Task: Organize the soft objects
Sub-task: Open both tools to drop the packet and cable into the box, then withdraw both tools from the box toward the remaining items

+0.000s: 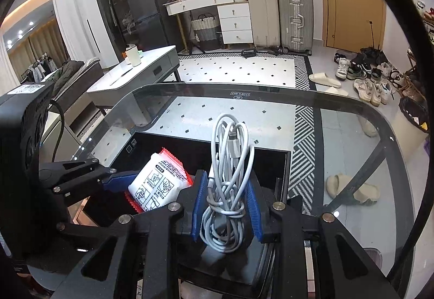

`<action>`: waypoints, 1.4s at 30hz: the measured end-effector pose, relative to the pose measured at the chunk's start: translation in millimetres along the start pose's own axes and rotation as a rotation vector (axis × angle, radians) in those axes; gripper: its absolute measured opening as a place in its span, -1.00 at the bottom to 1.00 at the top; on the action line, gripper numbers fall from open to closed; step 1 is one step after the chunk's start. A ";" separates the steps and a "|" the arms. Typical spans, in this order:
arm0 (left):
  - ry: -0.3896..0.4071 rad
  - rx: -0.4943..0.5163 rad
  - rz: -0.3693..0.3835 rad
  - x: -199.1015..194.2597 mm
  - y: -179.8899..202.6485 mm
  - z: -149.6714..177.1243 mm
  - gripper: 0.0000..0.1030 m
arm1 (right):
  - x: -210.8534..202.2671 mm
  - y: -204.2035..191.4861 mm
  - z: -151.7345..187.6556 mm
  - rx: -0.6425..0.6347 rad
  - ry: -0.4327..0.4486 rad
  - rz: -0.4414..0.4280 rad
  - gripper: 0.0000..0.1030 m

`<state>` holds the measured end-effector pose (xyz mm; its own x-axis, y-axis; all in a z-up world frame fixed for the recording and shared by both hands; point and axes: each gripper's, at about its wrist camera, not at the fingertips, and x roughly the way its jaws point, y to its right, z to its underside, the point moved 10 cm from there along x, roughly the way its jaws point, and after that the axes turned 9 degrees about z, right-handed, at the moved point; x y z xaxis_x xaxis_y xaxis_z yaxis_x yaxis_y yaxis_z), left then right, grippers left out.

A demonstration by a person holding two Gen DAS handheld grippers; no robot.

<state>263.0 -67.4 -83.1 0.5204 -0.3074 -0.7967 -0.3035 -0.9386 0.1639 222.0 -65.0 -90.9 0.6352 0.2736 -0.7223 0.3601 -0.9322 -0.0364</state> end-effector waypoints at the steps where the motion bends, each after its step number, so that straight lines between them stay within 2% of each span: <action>1: -0.001 0.007 -0.004 0.6 1.8 1.3 -0.15 | -0.6 -0.3 0.6 0.000 0.001 0.000 -0.43; 12: 0.004 -0.004 0.002 -4.1 1.6 0.7 -0.05 | -13.4 5.8 0.0 0.026 0.009 -0.003 -0.41; 13: 0.006 -0.004 0.002 -5.3 2.0 0.6 -0.01 | -15.5 6.6 -0.1 0.028 0.011 -0.001 -0.35; 15: 0.015 -0.002 -0.002 -8.8 2.7 -0.1 0.22 | -19.9 7.9 0.3 0.032 0.017 0.000 -0.26; 19: 0.027 -0.003 -0.004 -16.3 3.7 -2.1 0.33 | -31.8 10.6 0.0 0.039 0.035 0.007 0.02; 21: 0.037 -0.003 -0.001 -21.1 4.1 -2.1 0.53 | -38.0 12.7 0.6 0.042 0.039 0.009 0.13; 22: 0.044 0.000 -0.001 -23.7 4.8 -2.2 0.53 | -41.5 14.5 1.6 0.045 0.042 0.008 0.30; 25: 0.049 -0.002 0.005 -29.8 3.8 -0.7 0.56 | -50.4 20.4 2.8 0.053 0.047 0.013 0.47; 26: 0.049 -0.006 0.007 -31.4 3.3 0.4 0.60 | -53.1 21.7 4.5 0.055 0.044 0.013 0.49; 28: 0.050 -0.009 0.002 -34.6 2.1 2.2 0.78 | -58.9 24.0 9.0 0.063 0.042 0.008 0.67; 29: 0.055 -0.008 0.000 -36.3 4.5 2.5 0.85 | -61.1 26.1 11.2 0.066 0.043 0.009 0.68; 34: 0.067 -0.015 -0.008 -46.0 3.8 7.9 0.88 | -73.1 32.3 23.6 0.081 0.033 0.008 0.84; 36: 0.075 -0.020 -0.008 -51.3 2.2 11.3 0.96 | -76.4 31.8 27.9 0.075 0.031 0.010 0.92; 42: 0.083 -0.031 -0.013 -62.1 0.0 18.9 1.00 | -85.5 30.9 38.2 0.071 0.023 0.005 0.96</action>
<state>215.6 -45.3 -44.6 0.5888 -0.3059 -0.7482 -0.2722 -0.9466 0.1727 152.7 -126.2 -56.7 0.6529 0.2731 -0.7065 0.3075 -0.9480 -0.0823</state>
